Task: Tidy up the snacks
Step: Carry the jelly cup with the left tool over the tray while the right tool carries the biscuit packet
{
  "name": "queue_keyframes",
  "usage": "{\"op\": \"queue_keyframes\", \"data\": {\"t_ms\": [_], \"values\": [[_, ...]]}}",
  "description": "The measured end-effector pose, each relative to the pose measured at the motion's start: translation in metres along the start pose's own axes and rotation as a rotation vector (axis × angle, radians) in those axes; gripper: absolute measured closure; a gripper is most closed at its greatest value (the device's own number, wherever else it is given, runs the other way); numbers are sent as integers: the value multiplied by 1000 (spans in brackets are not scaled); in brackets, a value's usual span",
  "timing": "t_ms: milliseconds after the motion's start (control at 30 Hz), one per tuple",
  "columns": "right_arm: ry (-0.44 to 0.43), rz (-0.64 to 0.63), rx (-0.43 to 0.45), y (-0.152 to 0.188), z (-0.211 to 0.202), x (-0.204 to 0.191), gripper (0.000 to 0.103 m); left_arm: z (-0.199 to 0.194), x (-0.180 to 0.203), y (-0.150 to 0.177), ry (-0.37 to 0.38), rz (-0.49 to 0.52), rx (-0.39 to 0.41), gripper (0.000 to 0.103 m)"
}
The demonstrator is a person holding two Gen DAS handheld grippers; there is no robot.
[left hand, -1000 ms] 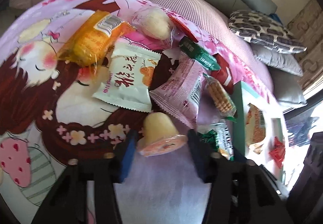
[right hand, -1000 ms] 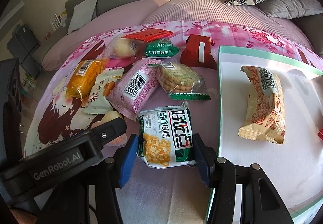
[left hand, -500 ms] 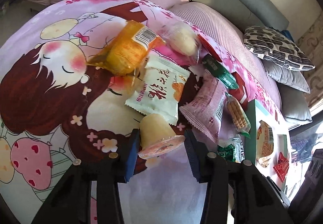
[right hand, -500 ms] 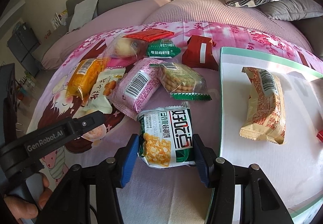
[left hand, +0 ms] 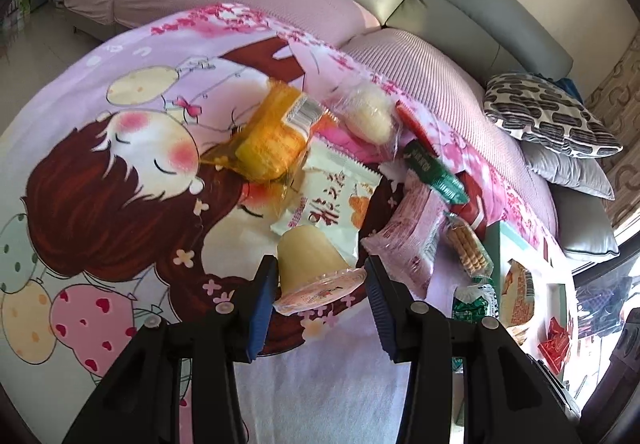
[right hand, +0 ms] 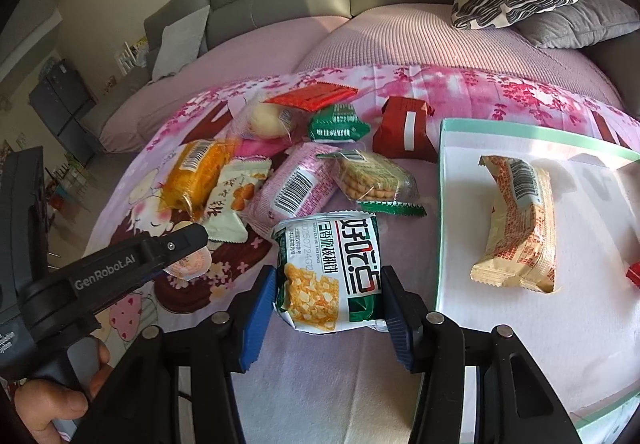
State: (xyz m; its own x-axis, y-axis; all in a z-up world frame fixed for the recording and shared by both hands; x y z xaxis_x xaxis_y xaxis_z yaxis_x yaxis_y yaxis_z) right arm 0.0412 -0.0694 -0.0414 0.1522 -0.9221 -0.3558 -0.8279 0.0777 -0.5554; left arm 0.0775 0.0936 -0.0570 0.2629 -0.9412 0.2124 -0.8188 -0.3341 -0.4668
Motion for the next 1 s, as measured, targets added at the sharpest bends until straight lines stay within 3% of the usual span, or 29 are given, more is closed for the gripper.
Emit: {"op": "queue_keyframes", "data": {"t_ms": [533, 1000], "values": [[-48, -14, 70, -9, -29, -10, 49, -29, 11, -4, 2, 10, 77, 57], [-36, 40, 119, -13, -53, 16, 49, -42, 49, 4, 29, 70, 100, 57]]}}
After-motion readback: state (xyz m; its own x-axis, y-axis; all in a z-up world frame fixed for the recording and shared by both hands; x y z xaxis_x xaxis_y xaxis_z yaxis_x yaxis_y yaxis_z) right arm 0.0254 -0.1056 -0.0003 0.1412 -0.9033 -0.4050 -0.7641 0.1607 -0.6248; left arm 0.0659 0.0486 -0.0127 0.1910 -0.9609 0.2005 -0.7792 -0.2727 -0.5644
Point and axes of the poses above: each gripper's, at about its wrist camera, not at the fingertips, and z roughly the way its jaws point, x to its right, y to its underside, the point moved 4 cm from there along z, roughly the way its jaws point, and after that the axes turned 11 degrees about -y, right-handed, at the moved point
